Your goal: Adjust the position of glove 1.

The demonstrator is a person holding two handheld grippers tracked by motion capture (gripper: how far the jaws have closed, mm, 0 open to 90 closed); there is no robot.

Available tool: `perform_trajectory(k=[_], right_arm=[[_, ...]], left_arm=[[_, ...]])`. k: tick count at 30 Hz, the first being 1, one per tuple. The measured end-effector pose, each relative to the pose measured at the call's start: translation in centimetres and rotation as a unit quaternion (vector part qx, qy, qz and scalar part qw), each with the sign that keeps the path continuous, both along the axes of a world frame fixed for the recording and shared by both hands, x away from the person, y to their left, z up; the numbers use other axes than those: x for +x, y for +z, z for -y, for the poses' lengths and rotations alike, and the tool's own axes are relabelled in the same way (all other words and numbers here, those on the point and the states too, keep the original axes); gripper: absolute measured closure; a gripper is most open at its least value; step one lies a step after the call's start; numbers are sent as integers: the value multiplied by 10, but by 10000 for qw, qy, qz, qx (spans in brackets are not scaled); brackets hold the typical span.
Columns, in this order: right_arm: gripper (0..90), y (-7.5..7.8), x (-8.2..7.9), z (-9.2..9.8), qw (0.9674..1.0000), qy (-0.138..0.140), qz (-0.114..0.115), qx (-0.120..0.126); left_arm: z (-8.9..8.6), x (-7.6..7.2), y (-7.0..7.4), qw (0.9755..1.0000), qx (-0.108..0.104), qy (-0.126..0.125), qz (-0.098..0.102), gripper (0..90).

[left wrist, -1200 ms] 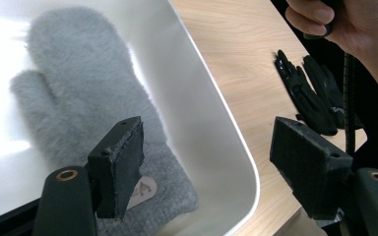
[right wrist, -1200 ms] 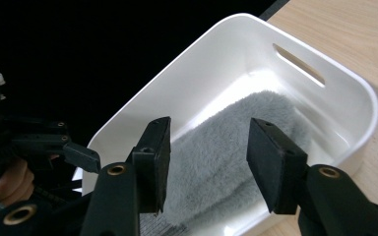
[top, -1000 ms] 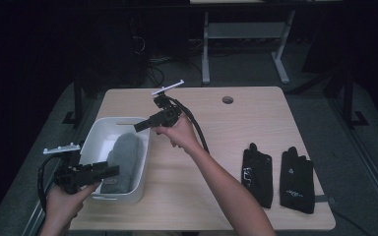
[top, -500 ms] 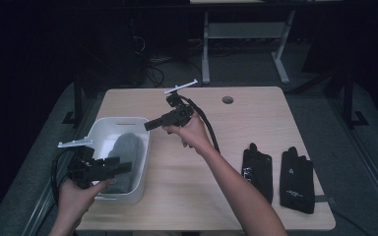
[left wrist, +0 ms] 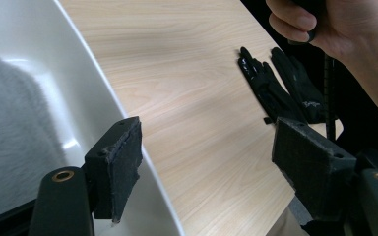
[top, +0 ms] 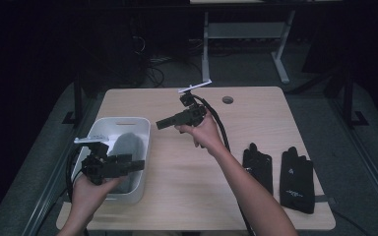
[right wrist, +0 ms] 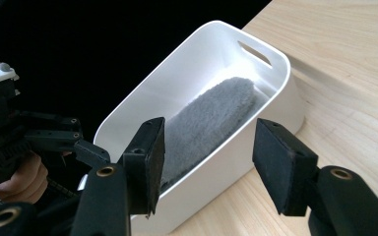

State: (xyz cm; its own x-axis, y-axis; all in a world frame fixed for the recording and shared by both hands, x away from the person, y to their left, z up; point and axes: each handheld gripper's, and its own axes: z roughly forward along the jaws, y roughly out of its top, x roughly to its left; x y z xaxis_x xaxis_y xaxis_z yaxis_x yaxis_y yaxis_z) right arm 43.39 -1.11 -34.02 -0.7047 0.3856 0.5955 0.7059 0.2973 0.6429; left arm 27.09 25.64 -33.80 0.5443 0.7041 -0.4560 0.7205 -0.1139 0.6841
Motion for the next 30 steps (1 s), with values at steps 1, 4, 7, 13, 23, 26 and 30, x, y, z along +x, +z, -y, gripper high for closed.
perform_trajectory(k=[1,4,7,13,23,26,30], right_arm=[[457,0,0,0,10000,0,0,0],[456,-2,-1,9,10000,-47,-3,12],[456,-2,-2,14,10000,-84,-27,23],[452,-1,-5,30,9998,-166,-6,58],[450,3,-10,47,9997,-247,15,50],[450,4,-11,55,9996,-291,30,62],[448,5,-13,62,9994,-340,1,58]], left_arm=[[0,0,0,10000,0,0,0,271],[7,2,-1,9999,21,-104,29,270],[11,3,-1,9999,-1,-117,21,270],[22,6,-1,9997,2,-228,49,269],[38,9,-1,9993,2,-369,56,268],[43,9,-1,9992,10,-407,43,268],[47,10,-2,9990,13,-439,51,265]])
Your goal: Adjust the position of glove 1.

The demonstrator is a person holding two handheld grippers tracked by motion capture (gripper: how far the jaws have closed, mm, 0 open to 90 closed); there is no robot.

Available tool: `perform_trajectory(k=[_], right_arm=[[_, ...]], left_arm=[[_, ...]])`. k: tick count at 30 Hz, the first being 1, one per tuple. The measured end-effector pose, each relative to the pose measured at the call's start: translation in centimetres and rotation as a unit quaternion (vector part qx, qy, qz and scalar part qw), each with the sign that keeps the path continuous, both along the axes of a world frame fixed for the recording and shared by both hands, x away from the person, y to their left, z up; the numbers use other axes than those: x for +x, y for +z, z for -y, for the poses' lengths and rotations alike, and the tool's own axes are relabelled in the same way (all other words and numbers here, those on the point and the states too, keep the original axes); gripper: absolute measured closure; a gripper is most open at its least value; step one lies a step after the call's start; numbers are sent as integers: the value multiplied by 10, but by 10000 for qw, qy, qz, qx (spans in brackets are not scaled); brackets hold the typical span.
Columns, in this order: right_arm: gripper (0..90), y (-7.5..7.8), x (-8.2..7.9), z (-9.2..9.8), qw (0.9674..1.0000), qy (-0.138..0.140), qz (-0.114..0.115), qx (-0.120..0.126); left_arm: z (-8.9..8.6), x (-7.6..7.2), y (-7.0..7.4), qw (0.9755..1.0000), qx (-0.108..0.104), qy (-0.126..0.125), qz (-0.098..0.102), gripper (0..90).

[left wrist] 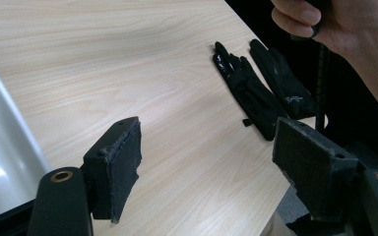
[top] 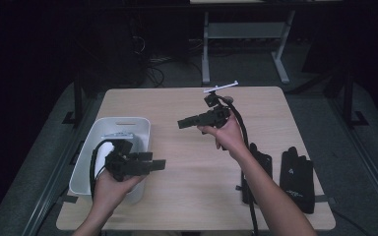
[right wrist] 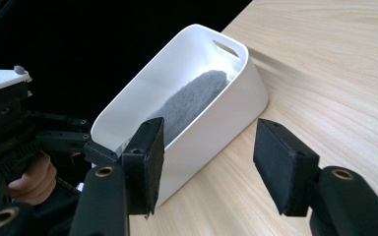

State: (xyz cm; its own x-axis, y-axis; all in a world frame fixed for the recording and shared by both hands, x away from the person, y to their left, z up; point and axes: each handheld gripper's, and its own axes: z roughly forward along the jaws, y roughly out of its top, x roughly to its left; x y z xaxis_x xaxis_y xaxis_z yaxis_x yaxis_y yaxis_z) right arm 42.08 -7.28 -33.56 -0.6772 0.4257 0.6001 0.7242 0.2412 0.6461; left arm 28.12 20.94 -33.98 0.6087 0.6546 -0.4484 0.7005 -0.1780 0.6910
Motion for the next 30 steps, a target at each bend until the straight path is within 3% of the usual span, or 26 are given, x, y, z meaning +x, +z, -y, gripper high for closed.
perform_trajectory(k=[17,30], right_arm=[[441,-4,-9,36,9997,-224,-39,-47],[439,-6,-16,57,9993,-362,-56,-66]], left_arm=[[27,5,-3,9996,38,-292,-32,263],[39,6,-4,9993,22,-382,-27,261]])
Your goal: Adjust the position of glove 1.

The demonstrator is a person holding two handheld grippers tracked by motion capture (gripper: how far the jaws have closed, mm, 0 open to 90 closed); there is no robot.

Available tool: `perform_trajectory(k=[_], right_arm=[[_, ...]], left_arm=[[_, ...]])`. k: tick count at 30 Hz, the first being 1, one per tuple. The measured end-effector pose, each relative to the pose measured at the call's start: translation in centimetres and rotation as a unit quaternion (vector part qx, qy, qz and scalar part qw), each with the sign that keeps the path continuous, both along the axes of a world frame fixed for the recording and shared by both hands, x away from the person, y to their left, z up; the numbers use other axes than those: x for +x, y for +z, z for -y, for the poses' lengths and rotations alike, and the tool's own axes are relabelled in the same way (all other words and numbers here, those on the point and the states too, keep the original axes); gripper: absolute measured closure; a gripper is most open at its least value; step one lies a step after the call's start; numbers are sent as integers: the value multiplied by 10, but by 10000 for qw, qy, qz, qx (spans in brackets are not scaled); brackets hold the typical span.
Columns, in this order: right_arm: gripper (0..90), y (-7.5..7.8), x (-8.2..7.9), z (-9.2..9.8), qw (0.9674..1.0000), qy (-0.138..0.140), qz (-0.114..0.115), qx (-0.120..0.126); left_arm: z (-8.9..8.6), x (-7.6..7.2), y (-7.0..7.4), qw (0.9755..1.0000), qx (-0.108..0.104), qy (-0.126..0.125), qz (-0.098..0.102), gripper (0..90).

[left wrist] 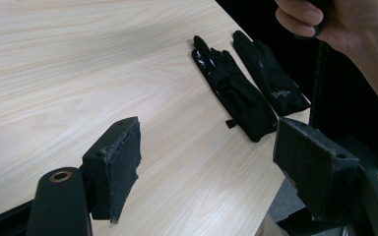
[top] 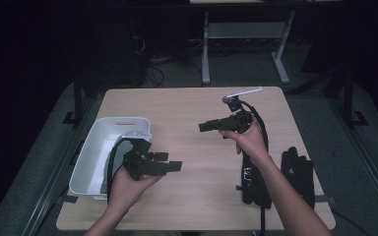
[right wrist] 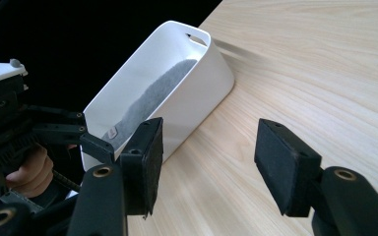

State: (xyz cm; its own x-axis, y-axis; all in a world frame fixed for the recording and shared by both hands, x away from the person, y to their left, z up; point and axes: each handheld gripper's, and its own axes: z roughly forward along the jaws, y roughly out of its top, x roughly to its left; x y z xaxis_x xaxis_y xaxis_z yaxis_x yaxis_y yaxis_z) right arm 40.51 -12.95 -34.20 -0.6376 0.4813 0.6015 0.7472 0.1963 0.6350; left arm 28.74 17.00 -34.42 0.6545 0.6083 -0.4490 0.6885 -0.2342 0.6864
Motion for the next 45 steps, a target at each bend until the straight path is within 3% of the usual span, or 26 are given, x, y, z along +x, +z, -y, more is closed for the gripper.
perform_trajectory(k=[45], right_arm=[[434,-15,-35,94,9973,-697,-57,-239]], left_arm=[[56,4,-12,9989,18,-470,-10,260]])
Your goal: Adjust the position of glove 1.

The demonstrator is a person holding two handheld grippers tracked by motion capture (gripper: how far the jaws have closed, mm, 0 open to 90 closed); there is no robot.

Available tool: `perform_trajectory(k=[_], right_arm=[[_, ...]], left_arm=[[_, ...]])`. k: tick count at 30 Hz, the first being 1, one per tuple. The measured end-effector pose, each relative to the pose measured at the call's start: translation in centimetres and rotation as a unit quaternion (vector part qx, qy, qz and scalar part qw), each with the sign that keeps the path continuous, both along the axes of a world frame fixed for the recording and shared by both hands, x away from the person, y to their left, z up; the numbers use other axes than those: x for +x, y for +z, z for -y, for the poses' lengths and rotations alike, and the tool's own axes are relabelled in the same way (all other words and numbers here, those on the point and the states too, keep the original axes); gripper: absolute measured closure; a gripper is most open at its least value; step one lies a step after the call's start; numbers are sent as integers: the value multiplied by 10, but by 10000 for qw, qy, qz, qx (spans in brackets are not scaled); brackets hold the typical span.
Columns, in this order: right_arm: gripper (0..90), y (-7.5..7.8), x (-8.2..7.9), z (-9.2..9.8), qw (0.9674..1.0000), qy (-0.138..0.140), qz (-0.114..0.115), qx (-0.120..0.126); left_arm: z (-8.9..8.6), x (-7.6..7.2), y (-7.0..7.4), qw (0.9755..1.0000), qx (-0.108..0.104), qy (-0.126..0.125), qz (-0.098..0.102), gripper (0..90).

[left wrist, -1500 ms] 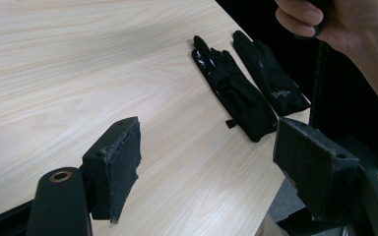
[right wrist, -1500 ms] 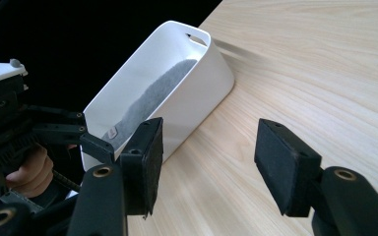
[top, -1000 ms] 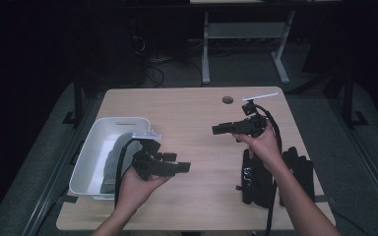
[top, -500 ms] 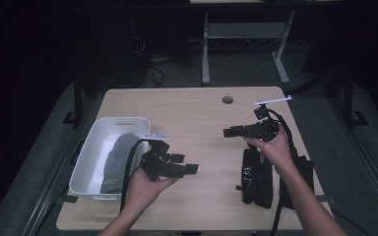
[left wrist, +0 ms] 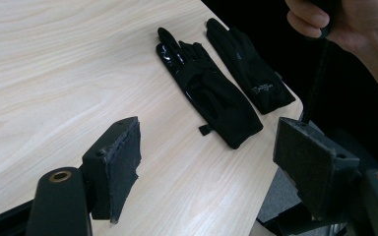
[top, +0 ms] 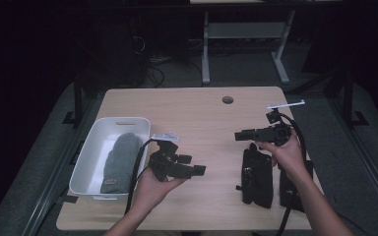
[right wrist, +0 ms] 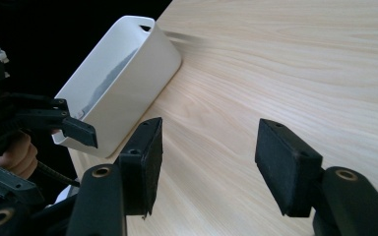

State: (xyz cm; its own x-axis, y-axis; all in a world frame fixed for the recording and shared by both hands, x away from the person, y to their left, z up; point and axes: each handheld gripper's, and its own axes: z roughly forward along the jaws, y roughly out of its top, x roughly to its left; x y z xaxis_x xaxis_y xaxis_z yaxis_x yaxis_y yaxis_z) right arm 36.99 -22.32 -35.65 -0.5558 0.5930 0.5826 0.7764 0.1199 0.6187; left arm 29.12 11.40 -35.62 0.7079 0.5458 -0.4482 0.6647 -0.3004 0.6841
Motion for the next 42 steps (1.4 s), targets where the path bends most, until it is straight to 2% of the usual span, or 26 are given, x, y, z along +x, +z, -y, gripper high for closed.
perform_trajectory(k=[22,33,42], right_arm=[[434,-11,-17,42,9993,-341,-29,-154],[437,-28,-34,76,9974,-624,-144,-341],[446,-38,-45,93,9959,-761,-145,-473]], left_arm=[[23,1,-6,9998,30,-182,-12,257],[35,2,-12,9996,46,-286,-67,254],[45,0,-17,9992,57,-374,-101,251]])
